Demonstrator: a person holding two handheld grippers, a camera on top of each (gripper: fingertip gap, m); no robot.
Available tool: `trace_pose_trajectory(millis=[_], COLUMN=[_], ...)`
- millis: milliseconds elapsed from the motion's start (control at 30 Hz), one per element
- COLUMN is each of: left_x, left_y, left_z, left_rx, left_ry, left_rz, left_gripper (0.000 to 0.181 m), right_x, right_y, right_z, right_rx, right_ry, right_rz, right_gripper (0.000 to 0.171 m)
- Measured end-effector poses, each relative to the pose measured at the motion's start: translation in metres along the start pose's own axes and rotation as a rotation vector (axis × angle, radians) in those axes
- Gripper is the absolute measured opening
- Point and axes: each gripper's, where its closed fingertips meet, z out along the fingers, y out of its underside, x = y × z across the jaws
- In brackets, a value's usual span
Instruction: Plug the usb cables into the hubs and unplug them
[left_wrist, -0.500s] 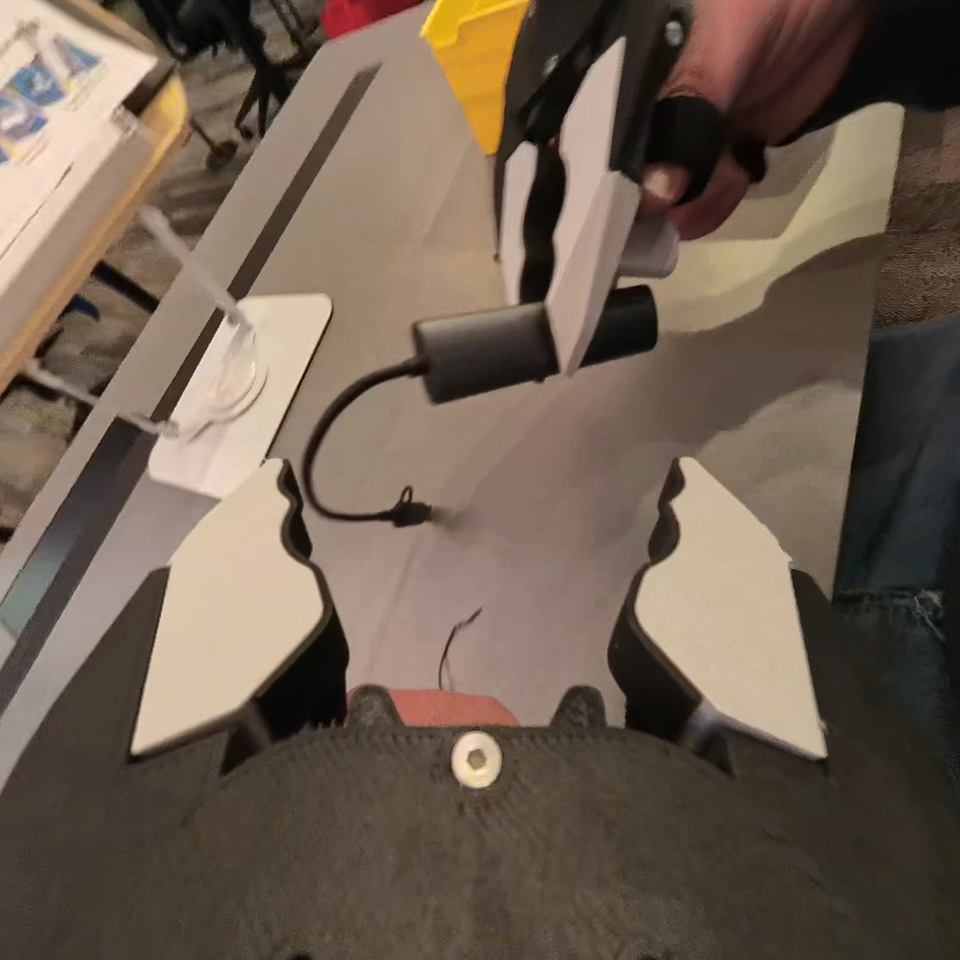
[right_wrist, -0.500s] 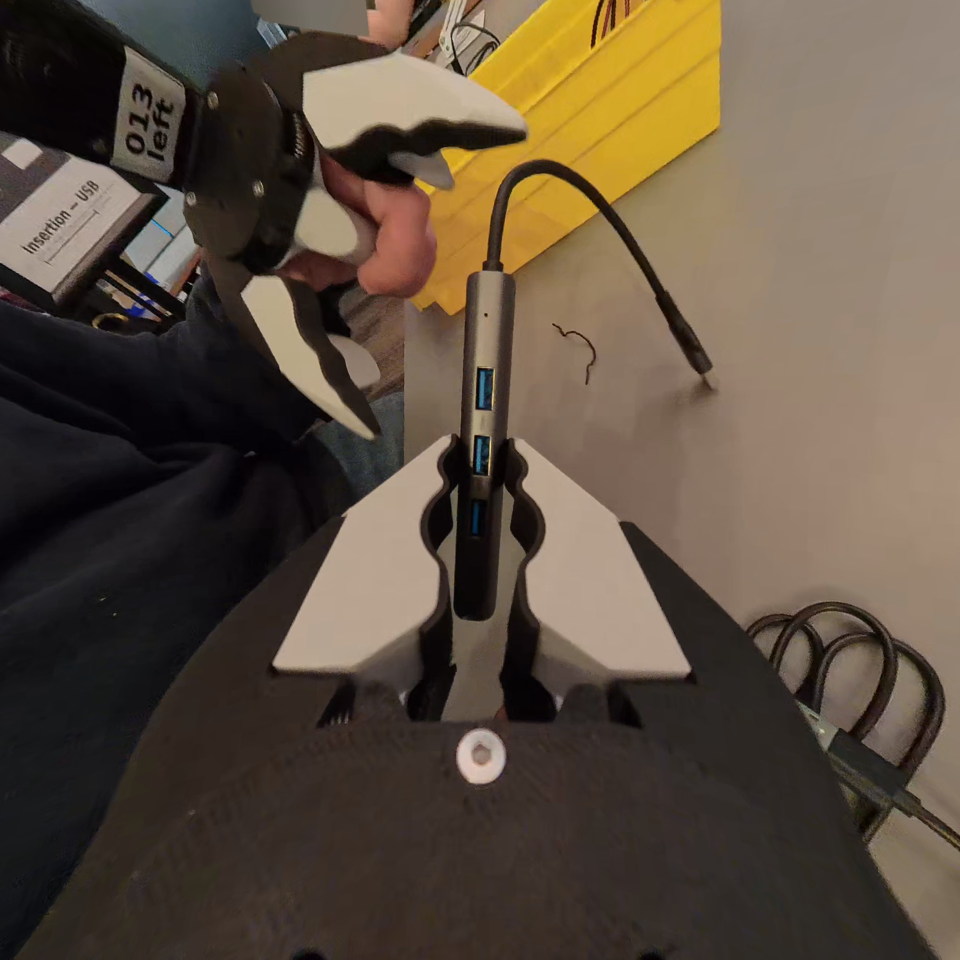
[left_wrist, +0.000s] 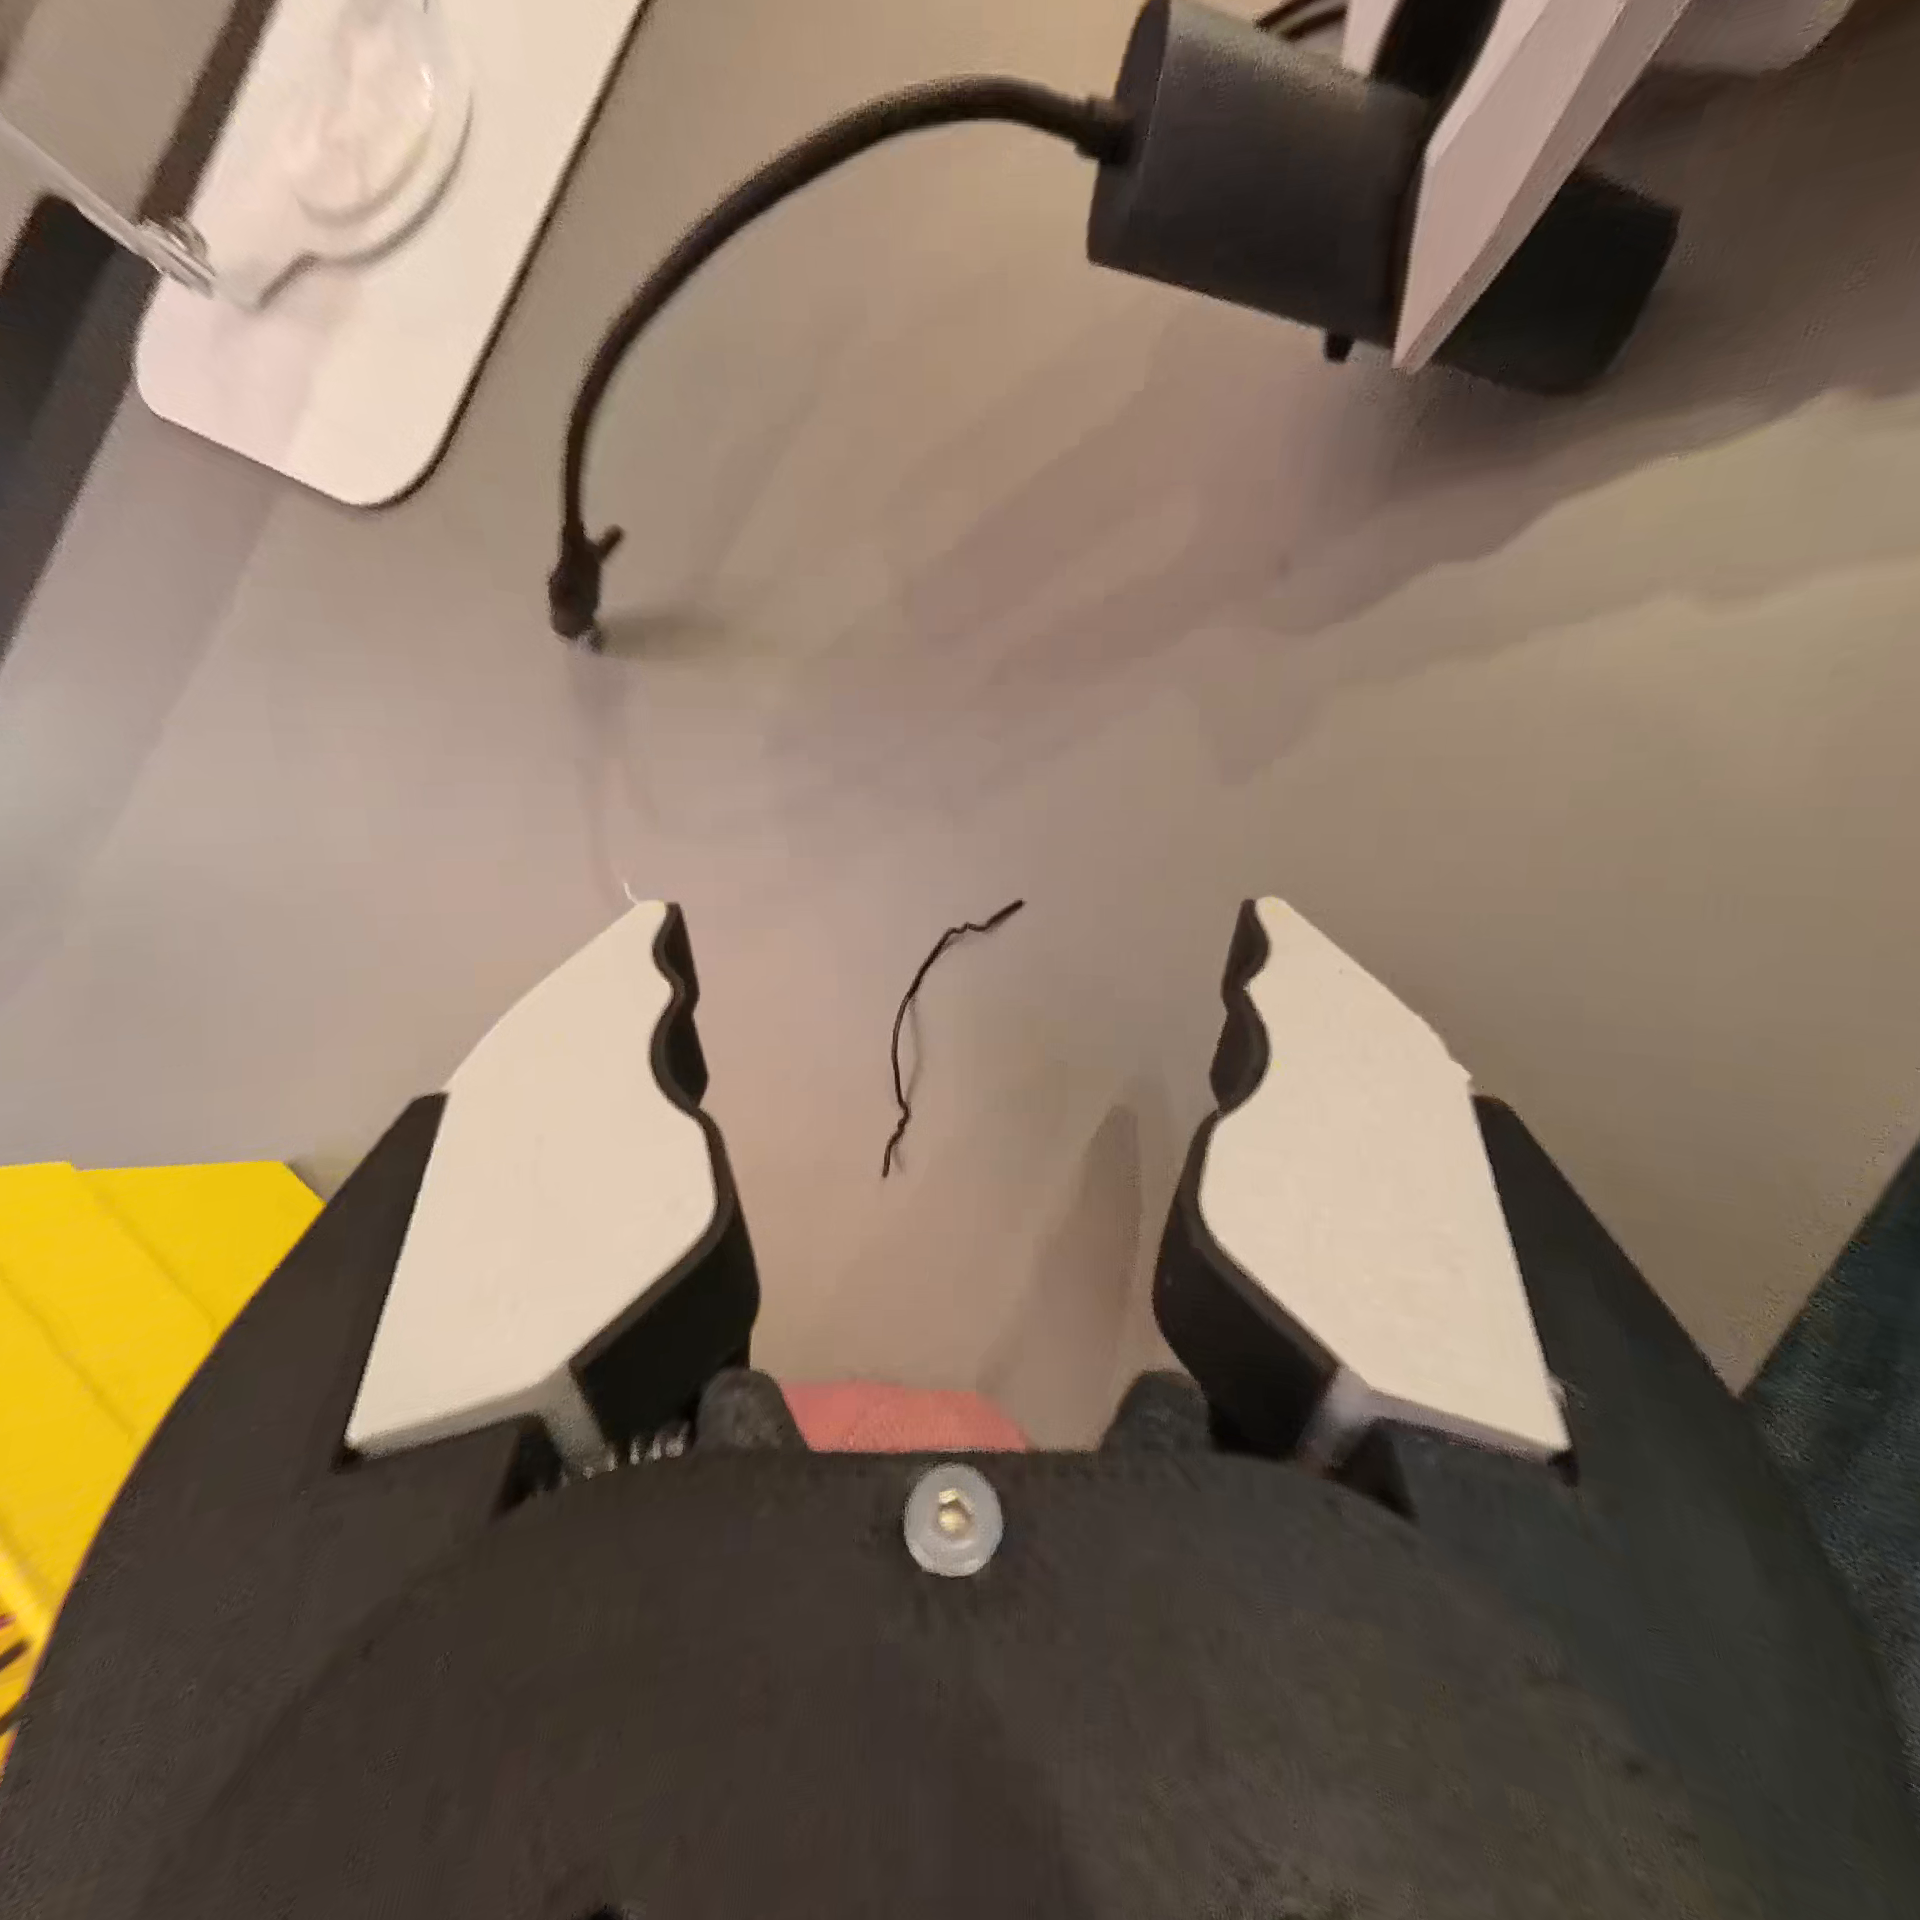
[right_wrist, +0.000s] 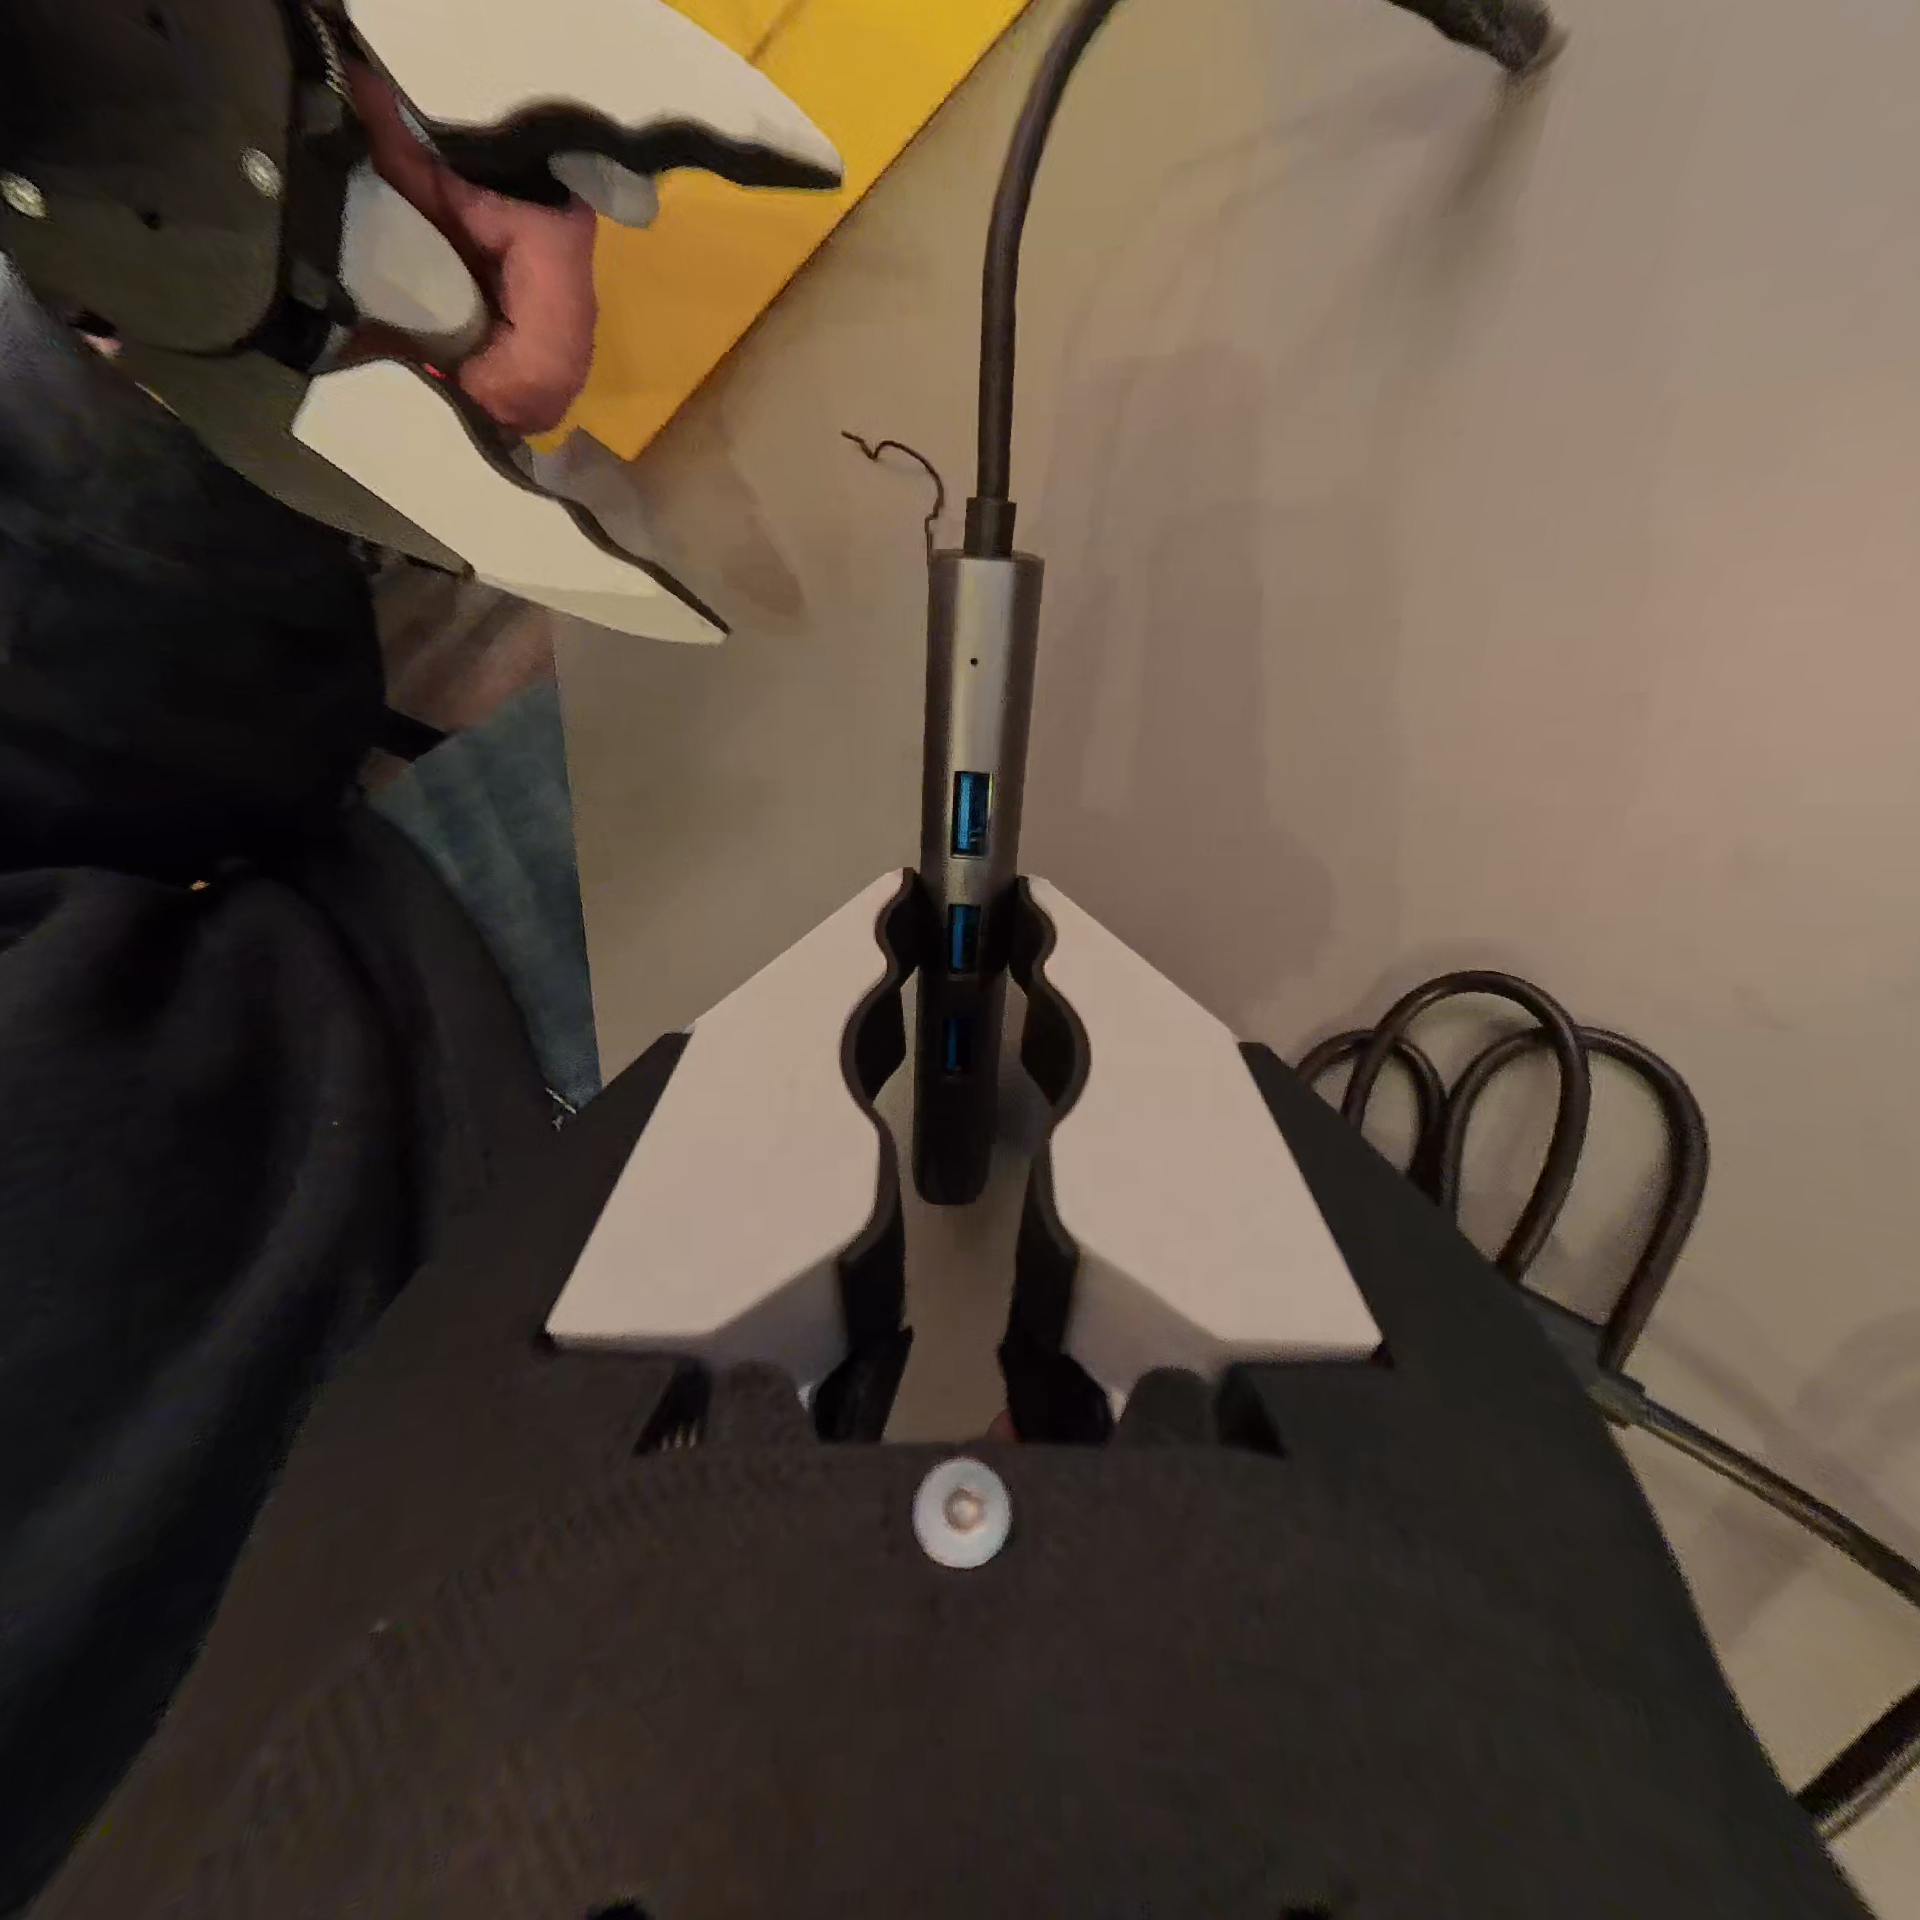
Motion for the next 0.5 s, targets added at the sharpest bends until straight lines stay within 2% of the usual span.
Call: trace_pose_trajectory(millis=[67, 200, 300, 500], left_x=[0.001, 0.003, -0.003, -0.01], left_y=[0.008, 0.027, 0.037, 0.046], left_z=[0.008, 0.022, 0.026, 0.027], left_rx=[-0.044, -0.146, -0.197, -0.245], left_ry=[0.012, 0.044, 0.004, -0.01], left_rz=[-0.009, -0.103, -0.127, -0.198], left_gripper=[0.093, 0.072, 0.056, 0.029], right_x=[0.002, 0.009, 0.012, 0.031], right_y=[0.001, 0.0, 0.0, 0.009], right_z=[0.001, 0.002, 0.005, 0.006], right_rx=[-0.008, -0.033, -0.049, -0.12], right_ry=[0.012, 0.076, 0.071, 0.144], right_rz=[0.005, -0.029, -0.027, -0.05], right_gripper=[0.014, 0.015, 0.016, 0.014])
